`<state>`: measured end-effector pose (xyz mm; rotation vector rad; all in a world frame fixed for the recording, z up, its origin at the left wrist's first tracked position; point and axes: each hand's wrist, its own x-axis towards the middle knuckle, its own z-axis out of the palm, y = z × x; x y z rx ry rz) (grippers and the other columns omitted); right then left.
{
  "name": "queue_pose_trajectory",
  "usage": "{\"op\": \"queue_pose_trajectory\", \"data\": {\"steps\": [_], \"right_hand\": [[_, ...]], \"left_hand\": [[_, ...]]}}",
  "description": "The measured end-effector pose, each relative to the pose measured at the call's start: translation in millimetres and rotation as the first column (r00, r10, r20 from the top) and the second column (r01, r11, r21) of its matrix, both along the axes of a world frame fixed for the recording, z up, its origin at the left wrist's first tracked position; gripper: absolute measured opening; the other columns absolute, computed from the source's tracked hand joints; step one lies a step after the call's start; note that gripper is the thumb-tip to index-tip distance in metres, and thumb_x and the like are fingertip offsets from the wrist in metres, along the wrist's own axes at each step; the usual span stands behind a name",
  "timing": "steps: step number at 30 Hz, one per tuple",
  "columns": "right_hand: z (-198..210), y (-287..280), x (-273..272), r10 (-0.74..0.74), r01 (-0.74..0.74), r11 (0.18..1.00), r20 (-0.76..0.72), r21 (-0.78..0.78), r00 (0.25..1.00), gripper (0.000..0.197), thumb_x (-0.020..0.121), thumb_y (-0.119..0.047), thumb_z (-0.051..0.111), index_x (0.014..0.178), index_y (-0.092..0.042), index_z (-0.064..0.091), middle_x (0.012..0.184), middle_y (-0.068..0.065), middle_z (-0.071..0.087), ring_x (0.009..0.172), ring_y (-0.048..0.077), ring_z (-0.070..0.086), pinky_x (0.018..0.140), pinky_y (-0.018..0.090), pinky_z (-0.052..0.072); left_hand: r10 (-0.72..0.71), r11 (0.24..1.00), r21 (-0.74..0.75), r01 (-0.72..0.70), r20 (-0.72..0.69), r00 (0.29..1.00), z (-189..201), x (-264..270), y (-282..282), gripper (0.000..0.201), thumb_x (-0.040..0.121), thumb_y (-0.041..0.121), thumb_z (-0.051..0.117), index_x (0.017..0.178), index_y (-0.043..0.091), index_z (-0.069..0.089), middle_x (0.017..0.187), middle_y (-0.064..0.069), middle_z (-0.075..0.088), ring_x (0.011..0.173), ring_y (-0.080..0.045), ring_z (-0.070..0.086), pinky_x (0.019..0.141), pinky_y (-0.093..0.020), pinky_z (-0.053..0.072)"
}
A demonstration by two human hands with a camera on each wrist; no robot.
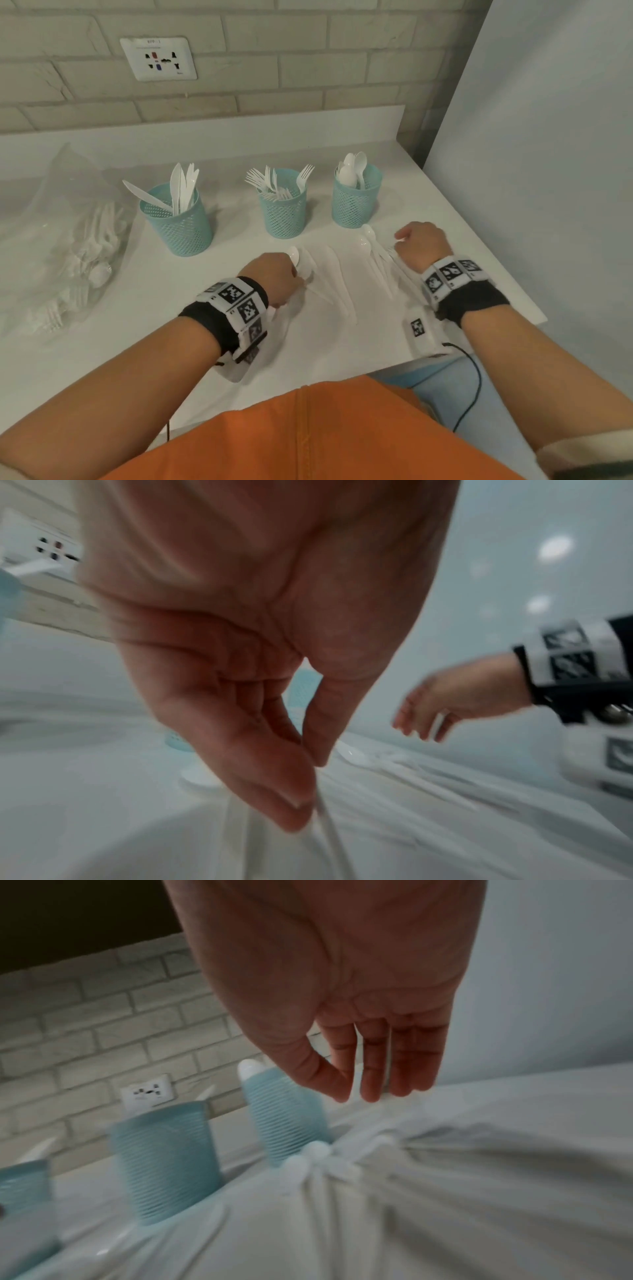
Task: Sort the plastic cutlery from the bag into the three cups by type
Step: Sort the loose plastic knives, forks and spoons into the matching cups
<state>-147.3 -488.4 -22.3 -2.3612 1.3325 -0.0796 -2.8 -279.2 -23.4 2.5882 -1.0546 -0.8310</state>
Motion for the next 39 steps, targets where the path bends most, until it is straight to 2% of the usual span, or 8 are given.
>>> {"op": "queue_pose_trajectory", "data": {"steps": [5, 11, 17, 20, 26, 30, 34, 39], "right_hand": [[-8.4, -11.3, -27.5, -0.103, 0.122, 0.989, -0.193, 0.089, 0.976, 0.047, 0.088, -0.024, 0.053, 0.133, -0.015, 0.042, 0.137, 0.015, 0.041, 0.127, 0.036, 0.04, 0.107, 0.04, 0.034], [-15.2, 15.8, -7.1, 0.048, -0.015, 0.989, -0.218, 0.148, 0.975, 0.069, 0.083, -0.021, 0.056, 0.145, -0.032, 0.026, 0.137, 0.013, 0.039, 0.128, 0.036, 0.036, 0.107, 0.04, 0.034], [-20.8, 45.0, 7.7, 0.21, -0.173, 0.964, -0.174, 0.203, 0.962, 0.059, 0.086, -0.012, 0.055, 0.14, -0.03, 0.04, 0.14, 0.01, 0.031, 0.125, 0.03, 0.044, 0.101, 0.032, 0.042], [-21.6, 64.8, 13.7, 0.293, -0.262, 0.939, -0.12, 0.222, 0.949, 0.053, 0.087, -0.01, 0.054, 0.137, -0.027, 0.046, 0.141, 0.011, 0.029, 0.124, 0.027, 0.047, 0.102, 0.029, 0.041], [-13.7, 101.0, 28.7, 0.361, -0.323, 0.889, -0.062, 0.326, 0.931, 0.059, 0.088, -0.014, 0.053, 0.145, -0.024, 0.035, 0.144, 0.014, 0.029, 0.128, 0.028, 0.044, 0.104, 0.028, 0.035], [-7.5, 106.7, 34.5, 0.338, -0.32, 0.831, 0.044, 0.455, 0.94, 0.072, 0.084, -0.004, 0.052, 0.148, -0.02, 0.023, 0.143, 0.015, 0.038, 0.126, 0.028, 0.046, 0.104, 0.035, 0.042], [-3.5, 89.7, 38.2, 0.189, -0.199, 0.894, 0.063, 0.401, 0.98, 0.05, 0.088, -0.004, 0.045, 0.137, -0.015, 0.036, 0.131, 0.015, 0.045, 0.113, 0.033, 0.055, 0.097, 0.043, 0.048], [-13.5, 60.3, 57.0, 0.147, -0.14, 0.981, -0.038, 0.137, 0.988, 0.045, 0.093, -0.026, 0.048, 0.137, -0.021, 0.04, 0.14, 0.013, 0.036, 0.131, 0.033, 0.031, 0.106, 0.04, 0.03]], "left_hand": [[0.175, 0.978, -0.097, -0.183, -0.088, 0.981, 8.1, 24.0, 10.3, 0.018, 0.095, 0.024, 0.05, 0.094, 0.007, 0.056, 0.078, -0.009, 0.072, 0.066, -0.024, 0.072, 0.071, -0.038, 0.06], [0.262, 0.964, -0.026, -0.264, -0.072, 0.963, -4.2, 36.5, 17.5, 0.012, 0.096, 0.016, 0.043, 0.102, 0.006, 0.047, 0.079, -0.012, 0.07, 0.06, -0.027, 0.071, 0.068, -0.042, 0.061], [0.205, 0.979, 0.04, -0.202, -0.066, 0.977, -14.3, 32.2, 14.1, 0.026, 0.09, 0.021, 0.055, 0.112, 0.013, 0.043, 0.083, -0.013, 0.072, 0.074, -0.031, 0.071, 0.077, -0.044, 0.058], [0.211, 0.978, 0.014, -0.21, -0.083, 0.974, -15.9, 27.7, 9.6, 0.024, 0.091, 0.02, 0.054, 0.112, 0.015, 0.043, 0.077, -0.012, 0.072, 0.069, -0.03, 0.072, 0.075, -0.044, 0.059], [0.24, 0.97, -0.002, -0.242, -0.121, 0.963, -11.5, 21.2, 1.4, 0.024, 0.094, 0.014, 0.052, 0.117, 0.008, 0.051, 0.091, -0.013, 0.069, 0.076, -0.03, 0.072, 0.074, -0.045, 0.06], [0.236, 0.971, 0.039, -0.234, -0.054, 0.97, -5.9, 21.0, 5.7, 0.041, 0.095, 0.042, 0.044, 0.104, 0.004, 0.057, 0.1, -0.011, 0.067, 0.077, -0.028, 0.07, 0.074, -0.037, 0.057], [0.106, 0.975, 0.185, -0.12, 0.084, 0.991, 1.1, 8.3, 8.9, 0.086, 0.072, 0.086, 0.036, 0.092, 0.006, 0.062, 0.08, -0.005, 0.061, 0.08, -0.025, 0.06, 0.075, -0.031, 0.044], [0.065, 0.952, 0.283, -0.12, 0.197, 0.978, -3.1, -14.0, -3.6, 0.124, 0.048, 0.097, 0.043, 0.132, 0.005, 0.044, 0.129, -0.016, 0.047, 0.111, -0.03, 0.054, 0.088, -0.036, 0.046]]}}
